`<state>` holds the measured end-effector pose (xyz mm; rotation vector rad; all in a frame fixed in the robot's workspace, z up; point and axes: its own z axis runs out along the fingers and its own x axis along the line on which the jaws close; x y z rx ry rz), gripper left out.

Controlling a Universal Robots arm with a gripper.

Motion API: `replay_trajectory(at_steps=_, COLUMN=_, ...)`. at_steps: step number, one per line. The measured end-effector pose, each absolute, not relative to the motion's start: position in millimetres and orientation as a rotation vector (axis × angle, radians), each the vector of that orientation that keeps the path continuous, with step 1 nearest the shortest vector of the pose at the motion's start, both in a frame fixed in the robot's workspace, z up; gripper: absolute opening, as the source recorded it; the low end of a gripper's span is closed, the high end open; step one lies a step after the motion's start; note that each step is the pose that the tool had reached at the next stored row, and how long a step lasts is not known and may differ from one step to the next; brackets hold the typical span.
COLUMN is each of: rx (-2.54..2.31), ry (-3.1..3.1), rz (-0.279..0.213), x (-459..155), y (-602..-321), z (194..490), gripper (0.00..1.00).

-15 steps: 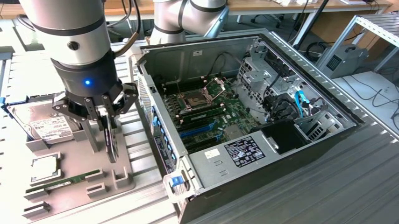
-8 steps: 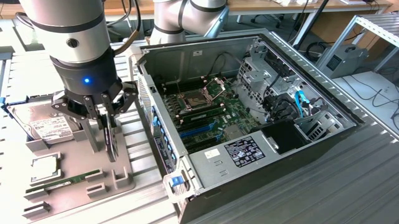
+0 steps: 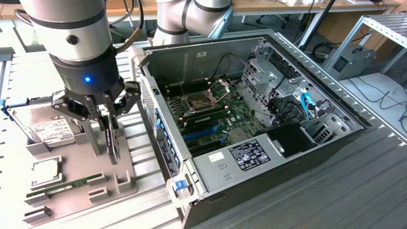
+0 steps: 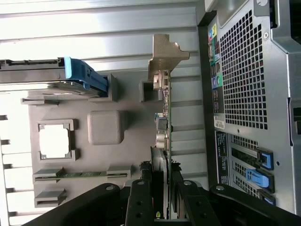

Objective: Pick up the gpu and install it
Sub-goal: 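Pick up the gpu and move the gpu toward the slot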

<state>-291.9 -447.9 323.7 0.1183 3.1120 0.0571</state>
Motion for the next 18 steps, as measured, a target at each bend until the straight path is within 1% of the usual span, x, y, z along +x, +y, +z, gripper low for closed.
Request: replay_trajectory(at_steps=18, rx=0.118, ry=3.112, rz=0.057, x=-291.9, y=-447.8, z=335.3, gripper=0.27)
